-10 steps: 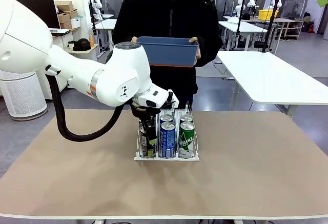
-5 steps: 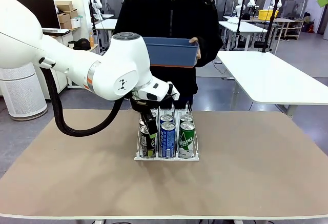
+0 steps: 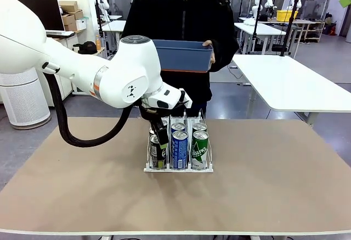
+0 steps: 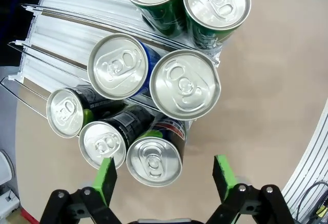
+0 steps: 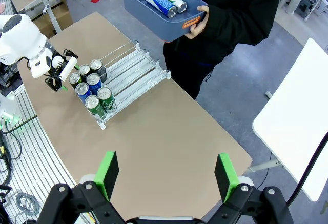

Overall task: Fill the beverage cans into the dispenser.
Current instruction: Pick up the Sprite handed by the human.

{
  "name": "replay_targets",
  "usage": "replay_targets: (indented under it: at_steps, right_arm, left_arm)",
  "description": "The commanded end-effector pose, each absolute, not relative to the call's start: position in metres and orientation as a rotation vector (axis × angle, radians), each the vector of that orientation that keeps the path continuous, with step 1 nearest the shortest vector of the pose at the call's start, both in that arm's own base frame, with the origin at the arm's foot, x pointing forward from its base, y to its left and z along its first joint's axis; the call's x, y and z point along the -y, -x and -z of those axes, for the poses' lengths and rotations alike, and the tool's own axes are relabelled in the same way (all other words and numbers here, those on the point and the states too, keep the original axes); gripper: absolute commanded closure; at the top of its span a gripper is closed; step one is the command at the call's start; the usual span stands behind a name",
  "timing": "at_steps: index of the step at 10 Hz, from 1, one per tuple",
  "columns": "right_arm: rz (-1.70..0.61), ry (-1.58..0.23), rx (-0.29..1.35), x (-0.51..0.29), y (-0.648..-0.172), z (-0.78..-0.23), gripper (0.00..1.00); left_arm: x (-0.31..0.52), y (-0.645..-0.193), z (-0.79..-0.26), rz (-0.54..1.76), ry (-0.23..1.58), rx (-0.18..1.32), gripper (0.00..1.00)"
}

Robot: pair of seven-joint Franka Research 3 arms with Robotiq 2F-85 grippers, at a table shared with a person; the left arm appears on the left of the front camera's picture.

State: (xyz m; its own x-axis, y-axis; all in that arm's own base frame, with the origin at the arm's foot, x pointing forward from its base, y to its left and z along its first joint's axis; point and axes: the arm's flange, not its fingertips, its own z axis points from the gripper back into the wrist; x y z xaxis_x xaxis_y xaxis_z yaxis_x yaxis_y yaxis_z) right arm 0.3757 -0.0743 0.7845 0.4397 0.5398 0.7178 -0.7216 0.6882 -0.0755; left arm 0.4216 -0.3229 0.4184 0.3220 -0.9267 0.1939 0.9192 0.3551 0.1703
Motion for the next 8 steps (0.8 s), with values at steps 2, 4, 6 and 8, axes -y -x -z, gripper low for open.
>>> replay_targets:
  at_steps: [2,4,6,8]
  right_arm:
    - [-0.801,-0.271,0.795,0.072,-0.376,-0.783,0.0]
    - [-0.801,-0.271,0.795,0.072,-0.376,-0.783,0.0]
    - [-0.801,-0.271,0.795,0.072,-0.376,-0.783,0.0]
    - [-0.801,-0.271,0.795,0.072,-0.376,-0.783,0.0]
  left_arm:
    - [0.323,-0.422,-0.419,1.221,-0.032,0.28,0.0]
    - [0.316,-0.42,-0.435,1.261,0.055,0.253,0.0]
    - [0.292,-0.41,-0.475,1.227,0.169,0.275,0.0]
    - [0.253,-0.411,-0.517,1.209,0.221,0.315,0.0]
